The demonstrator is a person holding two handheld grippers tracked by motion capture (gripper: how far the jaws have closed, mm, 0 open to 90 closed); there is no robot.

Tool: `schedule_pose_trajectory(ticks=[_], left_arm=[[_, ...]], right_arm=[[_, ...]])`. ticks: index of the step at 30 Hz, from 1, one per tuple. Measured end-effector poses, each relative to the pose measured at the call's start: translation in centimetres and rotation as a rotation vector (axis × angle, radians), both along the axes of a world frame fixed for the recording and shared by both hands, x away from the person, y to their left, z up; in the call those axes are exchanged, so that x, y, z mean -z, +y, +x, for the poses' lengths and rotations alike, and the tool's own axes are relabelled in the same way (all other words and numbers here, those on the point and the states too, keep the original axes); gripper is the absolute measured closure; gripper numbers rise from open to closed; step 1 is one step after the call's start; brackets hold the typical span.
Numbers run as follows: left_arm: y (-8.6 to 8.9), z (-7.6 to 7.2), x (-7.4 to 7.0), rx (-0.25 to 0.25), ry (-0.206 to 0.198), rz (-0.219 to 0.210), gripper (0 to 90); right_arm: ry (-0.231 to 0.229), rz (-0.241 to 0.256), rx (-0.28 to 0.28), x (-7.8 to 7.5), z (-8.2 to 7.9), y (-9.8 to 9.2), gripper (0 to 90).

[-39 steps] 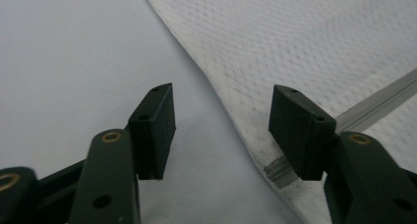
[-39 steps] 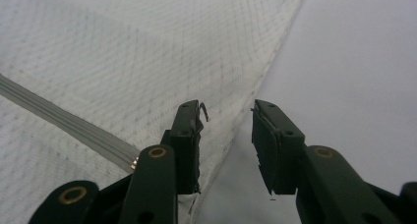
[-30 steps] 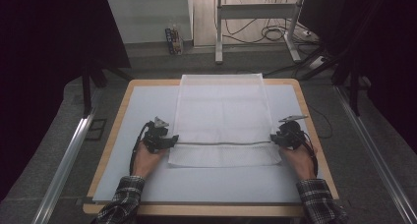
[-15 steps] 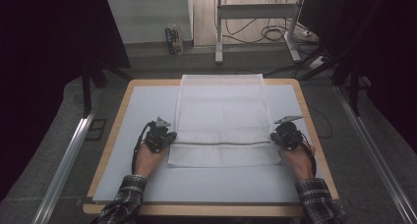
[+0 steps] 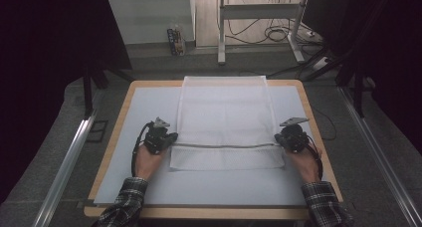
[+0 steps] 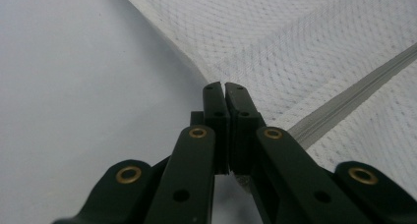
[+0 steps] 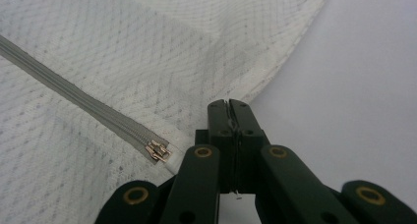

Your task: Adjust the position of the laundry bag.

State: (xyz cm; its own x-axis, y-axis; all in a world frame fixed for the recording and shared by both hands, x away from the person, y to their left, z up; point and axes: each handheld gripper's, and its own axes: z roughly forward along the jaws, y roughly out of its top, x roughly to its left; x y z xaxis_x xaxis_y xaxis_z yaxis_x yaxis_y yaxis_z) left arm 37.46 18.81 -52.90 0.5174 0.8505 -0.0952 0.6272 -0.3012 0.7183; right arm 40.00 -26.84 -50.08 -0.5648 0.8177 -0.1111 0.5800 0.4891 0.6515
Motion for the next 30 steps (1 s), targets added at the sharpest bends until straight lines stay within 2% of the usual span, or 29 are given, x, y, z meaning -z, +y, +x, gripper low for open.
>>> schedule_pose_trajectory(ticks=[7,12,23,30], left_arm=[[0.3,-0.9,-0.6,0.026,0.002,-0.013,89.2],[1.0,-1.8,-1.1,0.038,0.010,-0.028,89.2],[1.9,-3.4,-1.4,0.054,0.023,-0.028,89.1],[2.0,-4.6,-2.0,0.066,0.009,-0.011,89.2]], right_arm=[[-0.015,0.006,-0.038,-0.6,-1.1,0.0,88.4],[-0.009,0.007,-0.067,-0.9,-1.9,0.1,88.4],[-0.022,0.012,-0.122,-1.5,-3.9,0.9,88.4],[-0.032,0.011,-0.145,-1.9,-5.1,1.1,88.4]])
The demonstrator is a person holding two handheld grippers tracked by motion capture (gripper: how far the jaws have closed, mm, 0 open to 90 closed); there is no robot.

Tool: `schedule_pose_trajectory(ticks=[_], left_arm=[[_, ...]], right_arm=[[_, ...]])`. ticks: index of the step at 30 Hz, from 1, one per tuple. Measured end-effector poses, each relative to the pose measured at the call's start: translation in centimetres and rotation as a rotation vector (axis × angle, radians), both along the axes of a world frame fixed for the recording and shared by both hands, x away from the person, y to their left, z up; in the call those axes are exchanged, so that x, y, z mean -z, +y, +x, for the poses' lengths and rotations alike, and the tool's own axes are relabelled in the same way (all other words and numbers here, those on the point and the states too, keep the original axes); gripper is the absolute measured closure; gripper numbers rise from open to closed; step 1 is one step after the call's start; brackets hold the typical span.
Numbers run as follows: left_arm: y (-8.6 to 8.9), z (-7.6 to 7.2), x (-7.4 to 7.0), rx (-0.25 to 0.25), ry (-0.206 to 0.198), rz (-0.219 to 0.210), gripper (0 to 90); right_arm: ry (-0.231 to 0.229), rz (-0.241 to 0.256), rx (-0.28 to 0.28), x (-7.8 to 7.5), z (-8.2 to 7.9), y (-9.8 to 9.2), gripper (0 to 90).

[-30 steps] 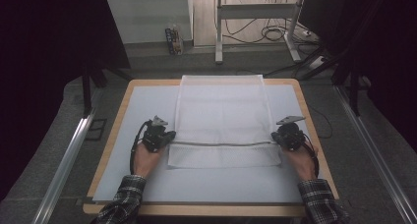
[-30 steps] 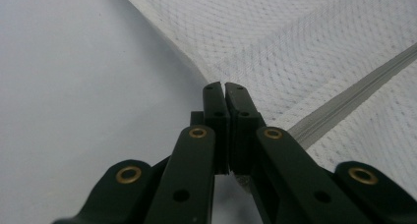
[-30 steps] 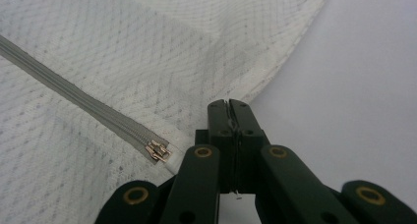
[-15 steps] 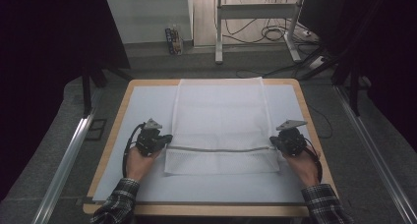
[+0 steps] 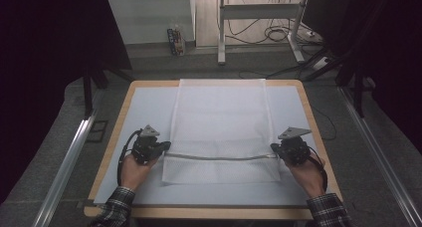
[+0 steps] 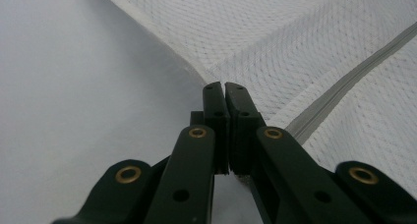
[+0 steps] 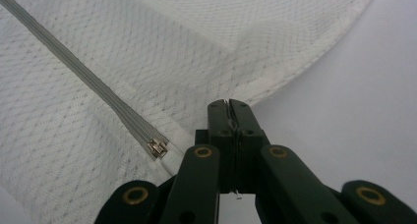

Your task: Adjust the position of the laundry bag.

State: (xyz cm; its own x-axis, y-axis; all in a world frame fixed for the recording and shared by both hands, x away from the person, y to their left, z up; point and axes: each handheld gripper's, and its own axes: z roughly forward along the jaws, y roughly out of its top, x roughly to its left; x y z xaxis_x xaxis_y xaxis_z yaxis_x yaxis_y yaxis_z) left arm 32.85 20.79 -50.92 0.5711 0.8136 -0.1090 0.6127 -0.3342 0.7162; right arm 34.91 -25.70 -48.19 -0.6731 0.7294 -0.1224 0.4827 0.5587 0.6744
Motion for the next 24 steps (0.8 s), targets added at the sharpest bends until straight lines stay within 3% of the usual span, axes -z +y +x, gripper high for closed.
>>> schedule_pose_trajectory(ticks=[15,24], left_arm=[[0.5,-2.7,-0.5,0.022,-0.007,-0.022,89.2],[1.4,-4.5,-0.7,0.025,0.010,-0.077,89.1]], right_arm=[[0.002,0.031,-0.018,-0.7,-2.6,-0.5,88.4],[0.001,0.053,-0.032,-1.1,-4.4,-0.8,88.5]])
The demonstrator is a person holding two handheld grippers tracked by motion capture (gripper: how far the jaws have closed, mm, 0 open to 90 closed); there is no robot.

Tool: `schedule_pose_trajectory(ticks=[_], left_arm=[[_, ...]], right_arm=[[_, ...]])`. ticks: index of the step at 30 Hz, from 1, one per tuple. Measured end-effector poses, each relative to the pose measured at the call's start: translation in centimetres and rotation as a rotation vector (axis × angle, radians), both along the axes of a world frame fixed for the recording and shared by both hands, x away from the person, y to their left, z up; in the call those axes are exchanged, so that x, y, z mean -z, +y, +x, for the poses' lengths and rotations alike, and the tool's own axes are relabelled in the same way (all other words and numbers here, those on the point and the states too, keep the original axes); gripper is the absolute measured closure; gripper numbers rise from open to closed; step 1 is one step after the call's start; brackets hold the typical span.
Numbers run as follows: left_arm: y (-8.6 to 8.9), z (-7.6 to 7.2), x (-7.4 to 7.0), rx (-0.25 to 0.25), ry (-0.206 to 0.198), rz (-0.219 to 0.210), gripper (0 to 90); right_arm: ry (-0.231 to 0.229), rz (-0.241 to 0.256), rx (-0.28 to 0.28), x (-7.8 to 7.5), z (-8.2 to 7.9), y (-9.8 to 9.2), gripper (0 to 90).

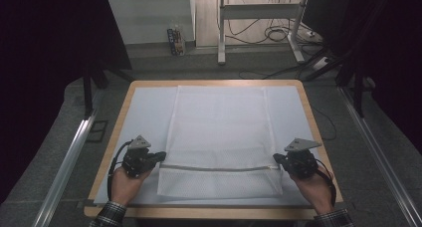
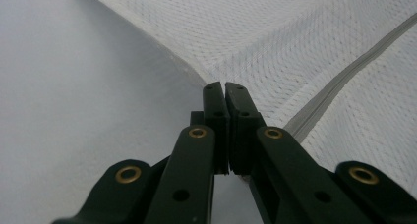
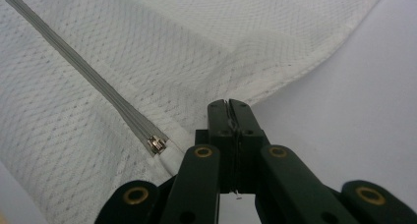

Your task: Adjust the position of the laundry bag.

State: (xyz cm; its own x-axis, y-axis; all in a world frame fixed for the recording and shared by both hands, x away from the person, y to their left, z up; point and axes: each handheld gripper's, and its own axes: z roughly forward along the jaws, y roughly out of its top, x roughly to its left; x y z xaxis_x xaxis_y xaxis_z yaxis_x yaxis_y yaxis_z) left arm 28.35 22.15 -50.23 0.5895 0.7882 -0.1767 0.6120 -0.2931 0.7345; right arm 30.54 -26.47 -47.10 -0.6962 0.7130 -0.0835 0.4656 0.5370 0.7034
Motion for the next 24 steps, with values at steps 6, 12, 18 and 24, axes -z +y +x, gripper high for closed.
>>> schedule_pose_trajectory(ticks=[6,12,18,24], left_arm=[[0.8,-1.4,0.2,0.003,0.026,-0.030,89.1],[0.7,-2.6,0.5,0.021,0.043,-0.022,88.8],[-0.6,-2.9,1.0,0.052,0.062,0.052,88.6],[-0.8,-2.5,1.7,0.051,0.093,0.088,88.4]], right_arm=[[0.010,0.004,-0.015,0.0,-1.0,0.2,88.5],[0.023,0.005,-0.027,0.1,-2.3,0.2,88.4],[0.051,-0.019,-0.023,0.8,-2.7,-0.2,88.3],[0.103,-0.065,-0.026,2.0,-2.2,-0.1,88.0]])
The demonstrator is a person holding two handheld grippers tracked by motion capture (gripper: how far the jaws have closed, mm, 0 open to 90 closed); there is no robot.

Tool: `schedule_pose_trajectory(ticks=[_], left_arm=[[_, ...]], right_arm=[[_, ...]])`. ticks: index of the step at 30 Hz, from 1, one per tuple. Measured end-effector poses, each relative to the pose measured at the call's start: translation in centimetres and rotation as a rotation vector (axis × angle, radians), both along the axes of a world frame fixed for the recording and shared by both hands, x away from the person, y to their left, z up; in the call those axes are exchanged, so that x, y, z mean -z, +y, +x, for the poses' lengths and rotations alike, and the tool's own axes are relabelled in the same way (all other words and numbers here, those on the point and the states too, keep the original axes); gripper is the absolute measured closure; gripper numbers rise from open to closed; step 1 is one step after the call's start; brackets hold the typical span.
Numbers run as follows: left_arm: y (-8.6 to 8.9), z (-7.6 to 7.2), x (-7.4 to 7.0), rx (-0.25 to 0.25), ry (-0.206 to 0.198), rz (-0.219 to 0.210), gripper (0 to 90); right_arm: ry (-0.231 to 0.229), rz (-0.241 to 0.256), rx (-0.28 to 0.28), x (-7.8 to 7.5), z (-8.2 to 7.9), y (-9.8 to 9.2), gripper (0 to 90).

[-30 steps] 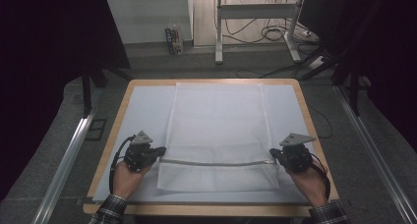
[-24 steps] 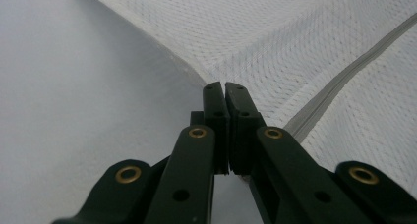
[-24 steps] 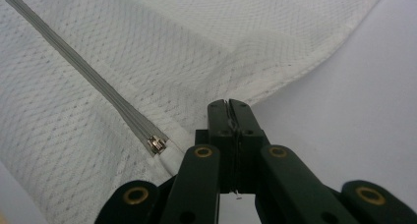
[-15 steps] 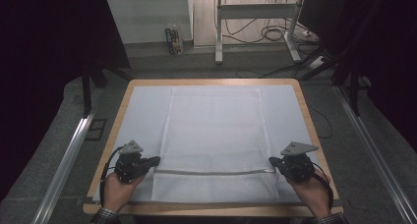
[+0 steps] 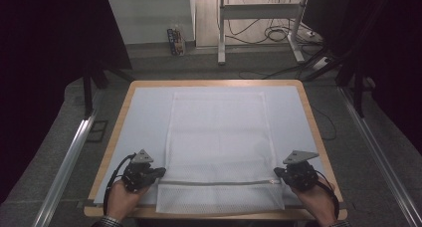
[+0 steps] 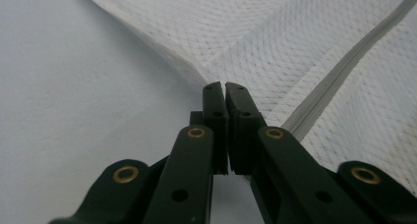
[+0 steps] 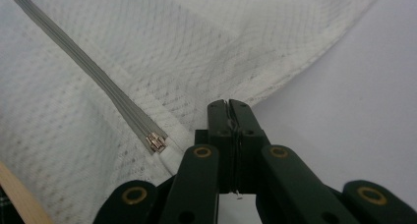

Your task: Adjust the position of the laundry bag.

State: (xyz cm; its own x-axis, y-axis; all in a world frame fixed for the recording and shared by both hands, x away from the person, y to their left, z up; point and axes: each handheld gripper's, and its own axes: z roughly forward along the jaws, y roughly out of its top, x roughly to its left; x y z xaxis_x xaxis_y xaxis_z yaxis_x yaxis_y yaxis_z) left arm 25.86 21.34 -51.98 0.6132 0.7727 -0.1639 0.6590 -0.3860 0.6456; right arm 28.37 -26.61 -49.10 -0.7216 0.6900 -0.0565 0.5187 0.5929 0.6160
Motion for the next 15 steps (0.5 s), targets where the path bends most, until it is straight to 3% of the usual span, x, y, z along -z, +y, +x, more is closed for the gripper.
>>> schedule_pose_trajectory(ticks=[6,12,15], left_arm=[[-0.04,0.43,0.41,-0.006,0.014,0.020,88.3],[0.05,0.57,0.68,-0.011,0.031,0.026,87.8],[0.08,0.53,0.69,-0.040,0.005,0.047,81.5]], right_arm=[[0.034,-0.039,-0.011,0.68,0.13,0.33,87.9],[0.050,-0.048,-0.018,0.91,0.18,0.42,87.7],[0.040,-0.047,-0.024,0.82,0.14,0.42,85.8]])
